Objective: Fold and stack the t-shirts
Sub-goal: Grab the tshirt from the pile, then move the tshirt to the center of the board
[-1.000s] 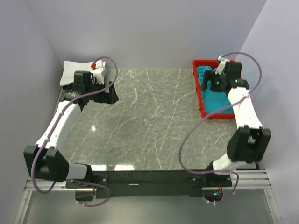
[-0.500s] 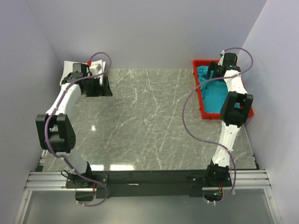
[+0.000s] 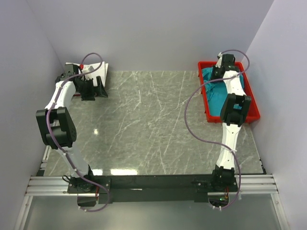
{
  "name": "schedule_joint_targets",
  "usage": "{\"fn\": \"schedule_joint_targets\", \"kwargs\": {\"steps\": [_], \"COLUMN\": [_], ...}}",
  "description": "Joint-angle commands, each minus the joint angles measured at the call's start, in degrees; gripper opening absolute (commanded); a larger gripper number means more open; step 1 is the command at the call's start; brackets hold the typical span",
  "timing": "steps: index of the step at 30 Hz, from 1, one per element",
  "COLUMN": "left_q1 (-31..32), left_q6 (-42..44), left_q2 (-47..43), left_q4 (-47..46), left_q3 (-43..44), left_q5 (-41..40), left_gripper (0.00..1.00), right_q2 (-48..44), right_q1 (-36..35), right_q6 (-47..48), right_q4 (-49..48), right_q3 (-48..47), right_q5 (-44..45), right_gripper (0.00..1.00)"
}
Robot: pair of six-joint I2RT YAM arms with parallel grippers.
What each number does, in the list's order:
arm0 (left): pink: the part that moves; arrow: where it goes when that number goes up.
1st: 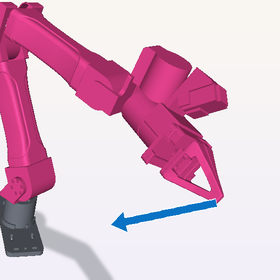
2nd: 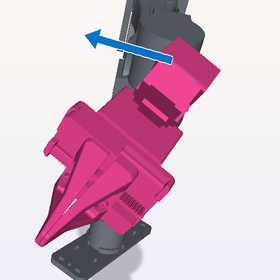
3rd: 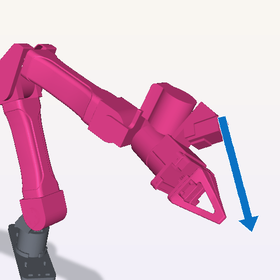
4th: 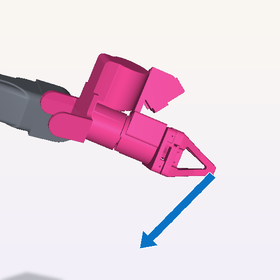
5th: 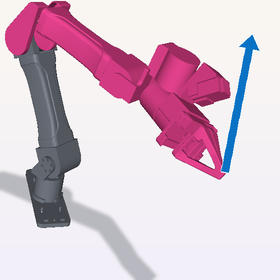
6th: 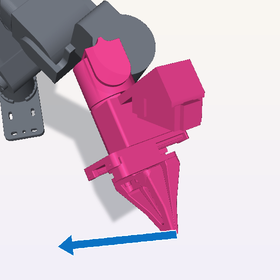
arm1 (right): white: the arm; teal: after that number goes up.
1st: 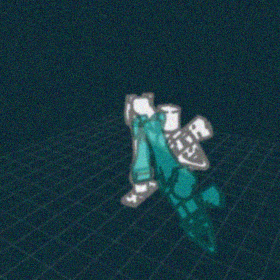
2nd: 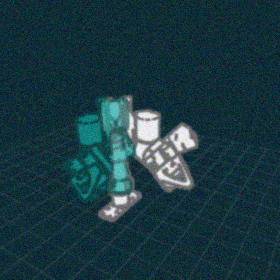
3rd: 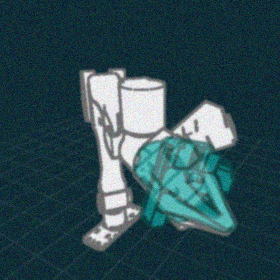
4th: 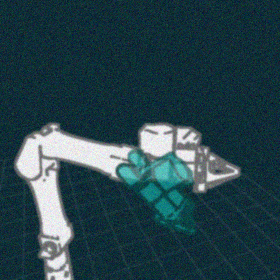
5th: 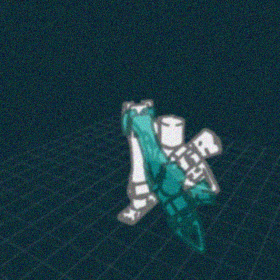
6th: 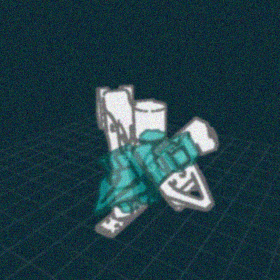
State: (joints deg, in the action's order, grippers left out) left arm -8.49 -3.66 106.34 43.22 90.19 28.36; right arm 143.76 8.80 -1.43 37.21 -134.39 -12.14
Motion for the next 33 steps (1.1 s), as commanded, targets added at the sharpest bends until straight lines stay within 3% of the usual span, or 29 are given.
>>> {"fn": "schedule_joint_targets", "kwargs": {"steps": [1,6,15,23,28,33], "left_q1": [-0.6,-1.4,-1.4,-2.9,-4.2,-6.0], "left_q6": [1.4,1.6,0.3,-1.9,-1.9,-0.5], "left_q2": [-1.4,-5.5,-15.6,-20.3,-21.8,-23.1], "left_q4": [1.2,-0.7,-5.2,-8.4,-8.4,-7.4], "left_q3": [2.9,-0.4,-9.5,-10.4,-8.6,-7.9], "left_q5": [2.2,3.4,5.2,8.7,10.0,12.2], "left_gripper": [0.99,0.99,0.99,0.99,0.99,0.99], "right_q2": [-2.3,-10.8,-41.9,-51.1,-54.0,-55.0], "right_q1": [0.5,0.9,0.9,-3.0,-12.4,-20.2], "right_q6": [-0.6,-0.7,-5.0,-9.6,-11.2,-11.8], "right_q4": [5.4,5.6,-0.2,-3.5,-7.5,-8.6], "right_q3": [1.5,3.7,19.5,11.3,6.2,7.5], "right_q5": [-3.3,-6.6,-13.9,-24.0,-23.7,-24.2], "right_gripper": [0.0,0.0,0.0,0.0,0.0,0.0]}}
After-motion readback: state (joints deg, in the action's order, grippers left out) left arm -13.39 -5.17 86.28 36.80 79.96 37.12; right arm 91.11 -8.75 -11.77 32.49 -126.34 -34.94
